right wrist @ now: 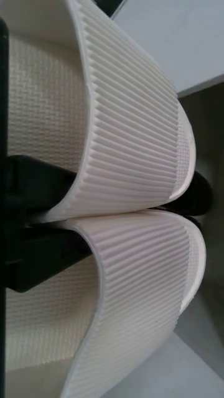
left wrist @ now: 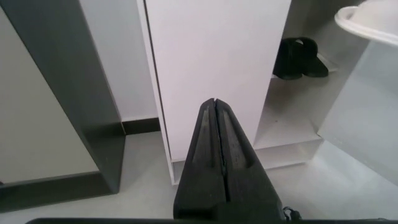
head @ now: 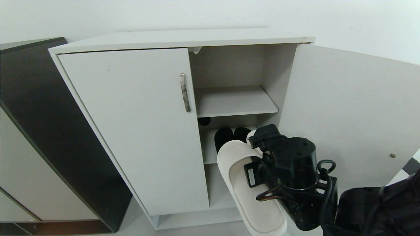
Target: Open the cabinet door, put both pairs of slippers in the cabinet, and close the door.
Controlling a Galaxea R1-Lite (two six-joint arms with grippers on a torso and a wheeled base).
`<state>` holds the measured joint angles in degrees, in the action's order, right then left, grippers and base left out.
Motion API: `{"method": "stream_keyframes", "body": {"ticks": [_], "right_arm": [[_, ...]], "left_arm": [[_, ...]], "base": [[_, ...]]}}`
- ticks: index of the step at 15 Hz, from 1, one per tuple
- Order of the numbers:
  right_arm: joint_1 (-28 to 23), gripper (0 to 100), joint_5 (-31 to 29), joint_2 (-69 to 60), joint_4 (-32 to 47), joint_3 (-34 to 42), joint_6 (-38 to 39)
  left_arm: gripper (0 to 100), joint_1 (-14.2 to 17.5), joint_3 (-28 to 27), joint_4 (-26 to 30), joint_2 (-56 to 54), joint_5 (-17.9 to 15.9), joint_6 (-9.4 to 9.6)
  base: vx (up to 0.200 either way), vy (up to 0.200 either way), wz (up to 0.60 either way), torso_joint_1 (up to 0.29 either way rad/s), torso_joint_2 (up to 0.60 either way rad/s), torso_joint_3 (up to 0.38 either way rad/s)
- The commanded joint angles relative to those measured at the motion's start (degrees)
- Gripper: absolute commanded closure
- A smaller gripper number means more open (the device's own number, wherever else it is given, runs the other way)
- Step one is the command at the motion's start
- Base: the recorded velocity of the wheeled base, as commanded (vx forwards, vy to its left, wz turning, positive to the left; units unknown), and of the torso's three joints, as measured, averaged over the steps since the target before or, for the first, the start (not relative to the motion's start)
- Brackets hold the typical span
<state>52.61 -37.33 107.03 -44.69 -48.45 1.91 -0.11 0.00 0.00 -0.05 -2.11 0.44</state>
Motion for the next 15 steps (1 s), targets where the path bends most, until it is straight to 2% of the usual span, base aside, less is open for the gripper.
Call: {"method": "stream_keyframes", "body": {"ticks": [1, 4, 6, 8, 13, 15], "right_arm": [[2.32, 100, -3.72, 0.19, 8.48, -9.21, 2.83], [3.72, 100, -8.99, 1.07, 20.70, -21.08, 7.14], [3.55, 100, -14.09, 3.36, 23.60, -26.88, 7.31], [3.20, 100, -14.53, 4.50, 23.95, -29.07, 7.05], [1.61, 100, -14.44, 5.12, 23.68, -28.99, 7.31], [1.35, 100, -14.44, 5.12, 23.68, -28.81, 7.31]], "left_arm": [[100, -0.07, 0.00, 0.00, 0.05, 0.00, 0.00], [100, 0.02, 0.00, 0.00, 0.05, 0.00, 0.00], [100, -0.07, 0.00, 0.00, 0.05, 0.00, 0.00], [100, 0.02, 0.00, 0.00, 0.05, 0.00, 0.00], [100, 0.02, 0.00, 0.00, 0.05, 0.00, 0.09], [100, 0.02, 0.00, 0.00, 0.05, 0.00, 0.09]], "base": [[0.000, 0.000, 0.00, 0.000, 0.00, 0.000], [0.000, 0.000, 0.00, 0.000, 0.00, 0.000], [0.000, 0.000, 0.00, 0.000, 0.00, 0.000], [0.000, 0.000, 0.00, 0.000, 0.00, 0.000], [0.000, 0.000, 0.00, 0.000, 0.00, 0.000], [0.200, 0.000, 0.00, 0.005, 0.00, 0.002]]}}
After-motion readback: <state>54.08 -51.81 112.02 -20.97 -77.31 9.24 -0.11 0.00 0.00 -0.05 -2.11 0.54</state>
